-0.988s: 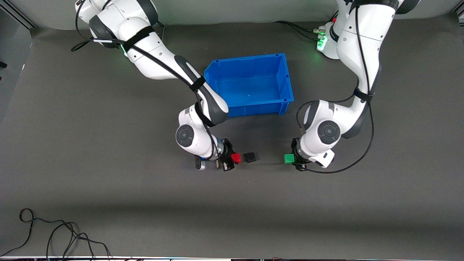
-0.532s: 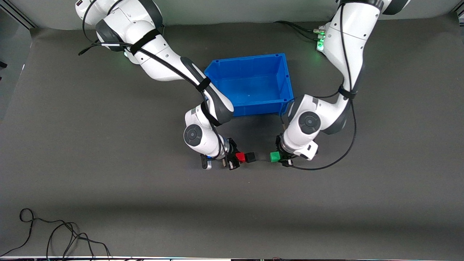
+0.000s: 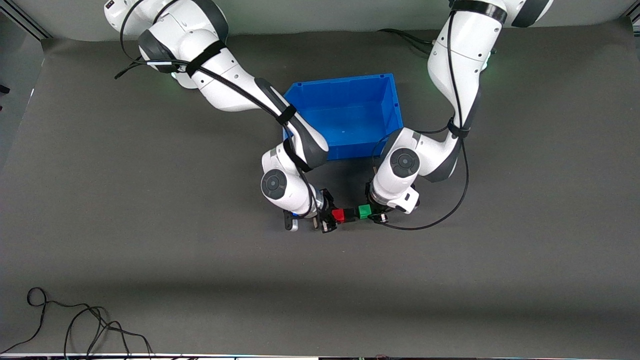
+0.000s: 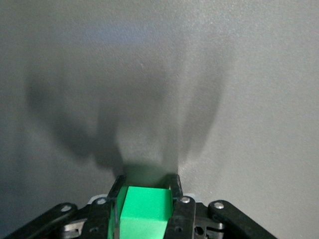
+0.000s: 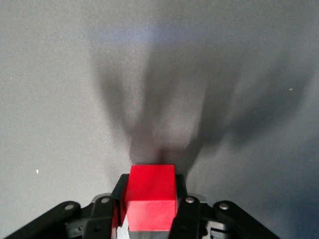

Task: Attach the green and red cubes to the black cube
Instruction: 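Press the red and green cubes against the black cube from both sides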

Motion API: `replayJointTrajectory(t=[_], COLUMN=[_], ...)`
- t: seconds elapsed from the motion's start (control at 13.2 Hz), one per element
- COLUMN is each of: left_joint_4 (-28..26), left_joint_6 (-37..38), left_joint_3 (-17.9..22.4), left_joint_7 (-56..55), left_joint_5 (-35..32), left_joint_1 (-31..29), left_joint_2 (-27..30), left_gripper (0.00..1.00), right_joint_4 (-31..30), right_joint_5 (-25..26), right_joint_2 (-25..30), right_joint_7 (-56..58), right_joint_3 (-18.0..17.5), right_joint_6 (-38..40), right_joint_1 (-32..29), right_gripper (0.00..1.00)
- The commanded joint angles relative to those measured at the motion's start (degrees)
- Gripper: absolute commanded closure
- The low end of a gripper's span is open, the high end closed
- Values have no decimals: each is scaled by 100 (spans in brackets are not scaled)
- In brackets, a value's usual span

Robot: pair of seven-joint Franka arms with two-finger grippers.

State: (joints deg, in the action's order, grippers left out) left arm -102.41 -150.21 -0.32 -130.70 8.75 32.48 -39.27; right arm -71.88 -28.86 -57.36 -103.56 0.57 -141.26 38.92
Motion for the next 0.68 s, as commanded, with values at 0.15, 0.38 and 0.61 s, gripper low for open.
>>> replayJointTrajectory(t=[0.15,0.38,0.61], left_joint_4=[125,134,134], left_joint_6=[10,10,18], left_joint_3=[94,94,103], left_joint_7=[-237,-228,-202], left_joint_5=[65,65,4], left_joint_1=[171,171,163], left_joint_2=[-19,-28,-28], left_gripper=[100,100,68], right_joint_4=[245,236,236], right_joint_5=[117,117,249], right_joint_2=[-144,-144,-74], right_joint_7=[-384,-358,-314], right_joint_3=[92,92,92], right_joint_6=[-24,-15,2], right_joint_1=[116,116,55], right_gripper=[71,0,0])
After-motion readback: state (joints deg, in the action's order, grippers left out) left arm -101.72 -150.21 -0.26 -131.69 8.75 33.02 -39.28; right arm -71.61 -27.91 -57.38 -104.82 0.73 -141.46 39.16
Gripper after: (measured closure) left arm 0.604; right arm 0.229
